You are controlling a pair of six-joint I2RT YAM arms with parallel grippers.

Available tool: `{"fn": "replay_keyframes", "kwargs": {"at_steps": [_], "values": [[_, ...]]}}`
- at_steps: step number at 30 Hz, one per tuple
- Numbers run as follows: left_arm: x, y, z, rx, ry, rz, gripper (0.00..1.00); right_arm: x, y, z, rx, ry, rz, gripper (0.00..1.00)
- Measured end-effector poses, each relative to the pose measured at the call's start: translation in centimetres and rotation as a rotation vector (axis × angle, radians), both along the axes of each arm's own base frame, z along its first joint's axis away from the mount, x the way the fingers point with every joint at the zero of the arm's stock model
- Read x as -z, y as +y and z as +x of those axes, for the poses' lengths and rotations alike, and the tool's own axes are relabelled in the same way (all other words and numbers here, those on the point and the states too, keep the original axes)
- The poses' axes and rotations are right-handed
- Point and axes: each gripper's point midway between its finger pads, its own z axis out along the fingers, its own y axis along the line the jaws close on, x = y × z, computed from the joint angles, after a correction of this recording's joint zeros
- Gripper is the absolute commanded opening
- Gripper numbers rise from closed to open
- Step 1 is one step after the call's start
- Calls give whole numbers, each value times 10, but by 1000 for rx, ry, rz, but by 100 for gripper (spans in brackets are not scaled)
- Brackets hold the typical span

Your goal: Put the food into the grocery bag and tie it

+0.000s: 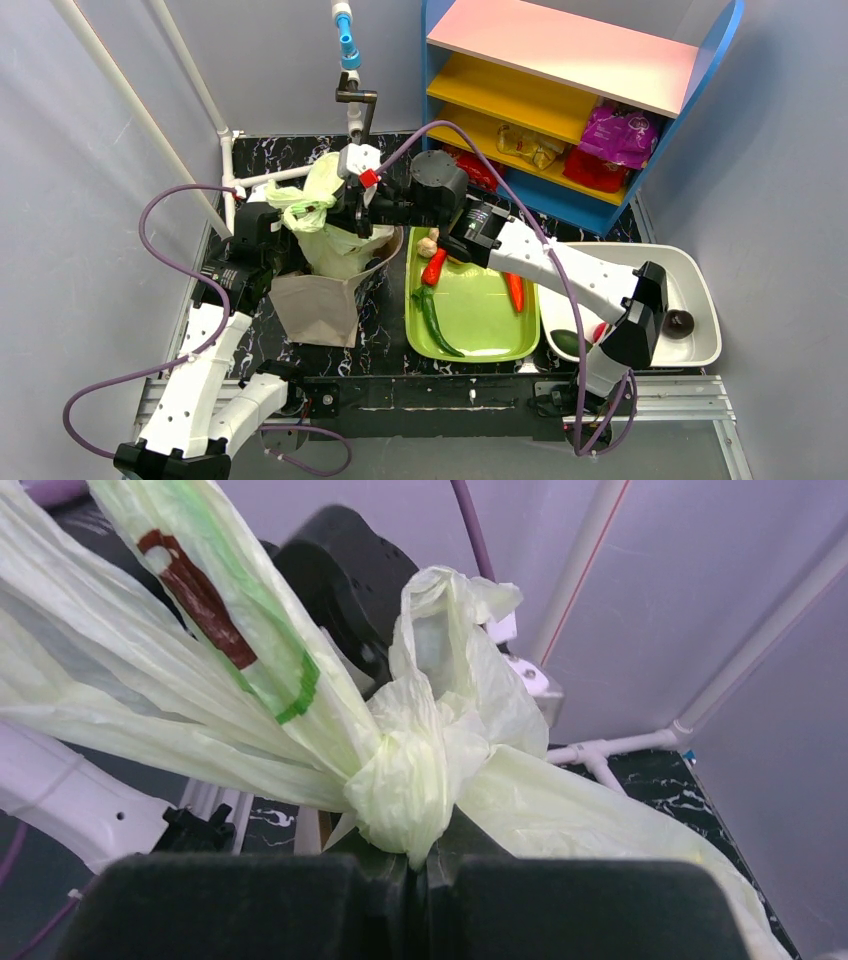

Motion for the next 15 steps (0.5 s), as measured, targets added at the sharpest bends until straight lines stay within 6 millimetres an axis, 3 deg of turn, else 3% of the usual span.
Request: {"fn": "replay_keyframes", "kwargs": {"at_steps": [3, 7, 15], "values": [[0, -1, 0, 6, 0, 2, 0, -20, 5, -13, -35, -7, 29, 1], [0, -1, 0, 8, -1, 1, 0, -19, 10, -13, -37, 19, 39, 1], [-1, -3, -1, 17, -3, -3, 0, 27, 19, 29, 26, 247, 32, 1]]}}
